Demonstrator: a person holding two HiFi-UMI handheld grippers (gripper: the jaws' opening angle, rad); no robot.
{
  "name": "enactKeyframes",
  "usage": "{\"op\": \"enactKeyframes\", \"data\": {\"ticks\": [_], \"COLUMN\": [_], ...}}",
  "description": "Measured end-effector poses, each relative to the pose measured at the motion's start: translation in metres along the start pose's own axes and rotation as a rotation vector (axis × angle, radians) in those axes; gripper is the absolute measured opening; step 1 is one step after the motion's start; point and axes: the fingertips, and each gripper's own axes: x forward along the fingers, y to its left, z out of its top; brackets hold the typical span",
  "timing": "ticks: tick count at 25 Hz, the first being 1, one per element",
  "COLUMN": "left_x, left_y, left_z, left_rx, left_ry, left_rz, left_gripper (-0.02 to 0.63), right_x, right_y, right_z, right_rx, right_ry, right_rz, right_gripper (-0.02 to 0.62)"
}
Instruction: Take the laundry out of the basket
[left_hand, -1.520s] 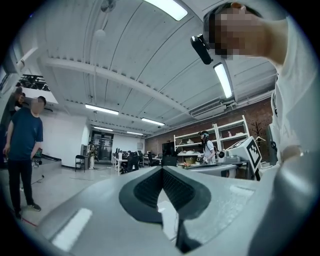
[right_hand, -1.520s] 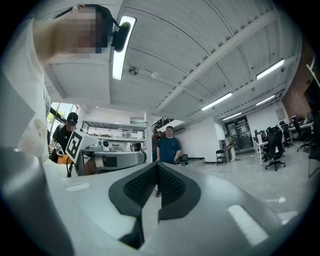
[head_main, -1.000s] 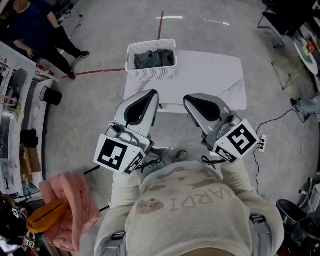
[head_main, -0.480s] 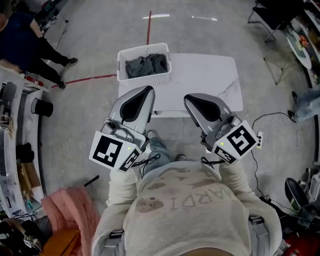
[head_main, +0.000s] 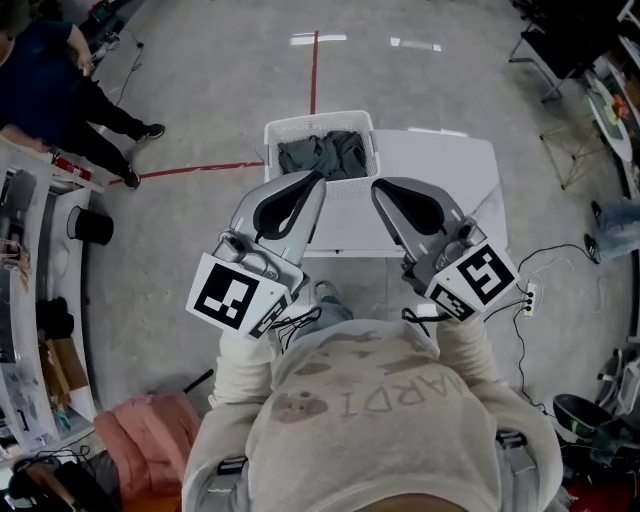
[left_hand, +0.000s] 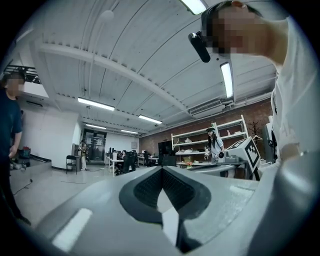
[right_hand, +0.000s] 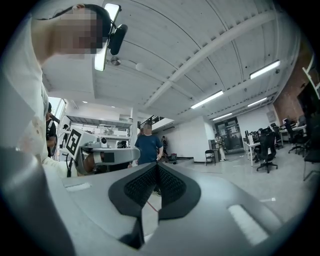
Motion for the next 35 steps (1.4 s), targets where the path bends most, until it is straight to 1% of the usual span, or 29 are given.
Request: {"op": "enactKeyframes", "data": {"ticks": [5,9,12,16,21,26,35], "left_x": [-0.011,-0.011,-0.005,0.010,0.027,0.049,0.091], "left_y": [0.048,0.082,0.097,0.104,0.124,0.149,0.191], "left_z": [-0.005,-0.008,-0.011,-0.017,-0.019,-0.018,-0.028], "left_rx": [0.013,0.005,-0.017,-0.027,-0.045,-0.047,-0.062], "left_ry": [0.002,0.003,-0.007,-0.013,-0.004,0.001,0.021], "left_rz": [-0.020,-0.026,-0.027,-0.014,0.023,0.086,0.209], "left_gripper": [0.000,0.000,0.000,0.000,0.000,0.000,0.000], "right_x": [0.052,0.084,0.096,0.103,0.128,0.160,0.213], "right_y": [-0.005,-0.019,-0.030,-0.049,-0.072,-0.101,-0.153], "right_z": [-0.001,0.003,0.005,0.002,-0.005,-0.010,-0.028], "right_rx": [0.011,0.010,0.013,0.008,0.026,0.028,0.026], "right_ry": [-0.016,-0.011,-0.002,0.007,0.040,0.079,0.151], "right_rz": [-0.018,-0.043,-0.053,-0.047,-0.002,0.077,0.221], "right_gripper": [0.028,0.028,0.028,0.028,0.028,0.028,0.028]}}
